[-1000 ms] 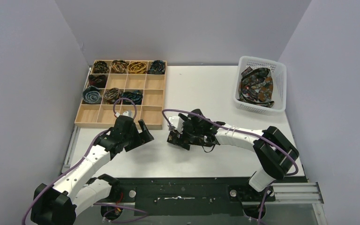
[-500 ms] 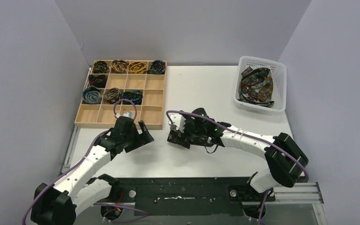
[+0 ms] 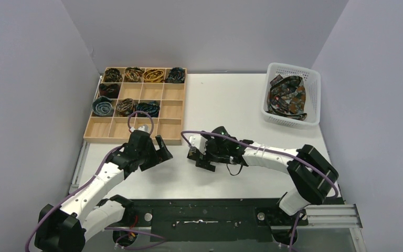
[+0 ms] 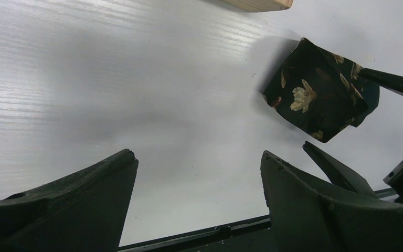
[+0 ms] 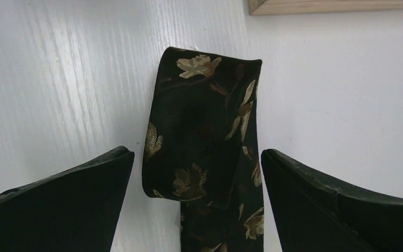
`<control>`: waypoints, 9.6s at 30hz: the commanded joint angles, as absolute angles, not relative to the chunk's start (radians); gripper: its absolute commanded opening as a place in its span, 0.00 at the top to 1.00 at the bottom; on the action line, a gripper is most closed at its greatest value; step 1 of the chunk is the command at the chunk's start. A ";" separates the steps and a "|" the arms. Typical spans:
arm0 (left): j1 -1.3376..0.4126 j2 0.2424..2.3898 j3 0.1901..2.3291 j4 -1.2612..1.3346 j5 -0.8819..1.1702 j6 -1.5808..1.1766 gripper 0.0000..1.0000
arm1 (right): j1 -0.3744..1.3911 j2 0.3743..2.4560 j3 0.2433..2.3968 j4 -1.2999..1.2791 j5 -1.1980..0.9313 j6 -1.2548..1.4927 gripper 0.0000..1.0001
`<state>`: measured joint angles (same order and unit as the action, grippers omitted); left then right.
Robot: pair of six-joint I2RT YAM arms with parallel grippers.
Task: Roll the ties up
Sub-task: Roll the tie at the center of the board.
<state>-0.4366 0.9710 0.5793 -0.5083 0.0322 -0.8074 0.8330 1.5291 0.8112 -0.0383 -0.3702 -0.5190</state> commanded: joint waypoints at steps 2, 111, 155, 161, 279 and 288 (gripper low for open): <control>-0.430 0.968 0.593 -0.464 0.049 -0.798 0.15 | 0.836 1.589 0.848 0.027 -0.352 -0.548 0.00; -0.423 0.888 0.542 -0.456 0.079 -0.782 0.11 | 0.891 1.399 0.716 0.105 -0.260 -0.259 0.00; -0.397 1.021 0.447 -0.181 0.361 -0.756 0.11 | 0.924 1.377 0.569 0.254 -0.091 1.157 0.41; -0.398 1.053 0.419 -0.099 0.428 -0.765 0.12 | 0.897 1.412 0.562 0.306 -0.158 1.149 0.54; -0.579 1.414 0.876 -0.535 -0.023 -0.500 0.51 | 0.799 1.463 0.599 -0.033 -0.129 0.796 0.87; -0.774 1.488 1.042 -0.738 -0.429 -0.573 0.52 | 0.788 1.389 0.609 -0.008 -0.212 0.840 0.85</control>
